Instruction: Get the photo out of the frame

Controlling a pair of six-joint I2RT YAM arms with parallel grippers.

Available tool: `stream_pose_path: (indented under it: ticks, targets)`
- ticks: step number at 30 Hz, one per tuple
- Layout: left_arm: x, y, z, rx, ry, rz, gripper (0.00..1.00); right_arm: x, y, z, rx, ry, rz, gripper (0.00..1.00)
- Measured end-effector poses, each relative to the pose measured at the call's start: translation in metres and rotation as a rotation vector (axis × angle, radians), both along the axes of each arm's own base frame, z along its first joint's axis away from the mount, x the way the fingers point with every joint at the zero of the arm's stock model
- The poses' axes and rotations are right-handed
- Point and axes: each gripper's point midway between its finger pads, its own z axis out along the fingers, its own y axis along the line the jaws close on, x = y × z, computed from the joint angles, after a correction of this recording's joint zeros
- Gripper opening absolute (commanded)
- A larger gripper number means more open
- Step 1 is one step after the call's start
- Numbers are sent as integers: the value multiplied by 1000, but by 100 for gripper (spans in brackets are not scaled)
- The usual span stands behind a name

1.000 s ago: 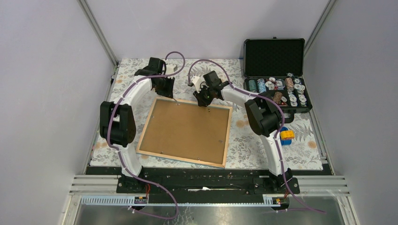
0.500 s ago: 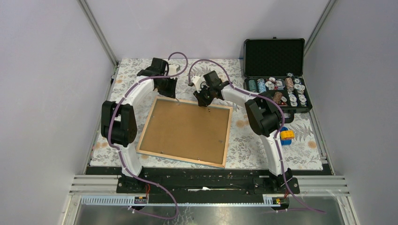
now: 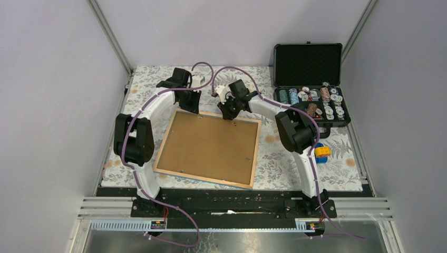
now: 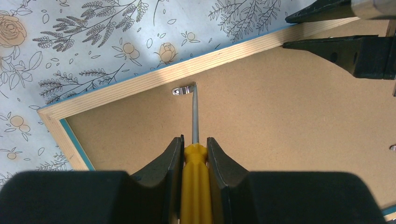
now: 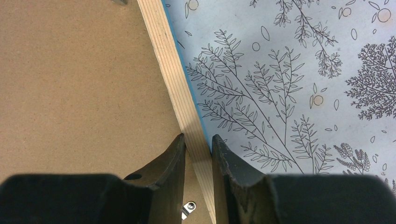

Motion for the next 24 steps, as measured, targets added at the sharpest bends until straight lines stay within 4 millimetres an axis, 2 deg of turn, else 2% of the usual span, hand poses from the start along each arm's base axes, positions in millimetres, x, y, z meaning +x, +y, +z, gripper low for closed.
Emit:
stream_pose_path:
  ticks: [14,19,24]
  targets:
    - [-3,6,1,34,-3,-1,0,0,0,0,1,-2,-1,0]
    - [-12,10,3,43,15,-1,0,0,0,0,1,-2,-3,0]
    - [-11,11,10,20,26,19,0,1,-2,0,7,18,-44,0]
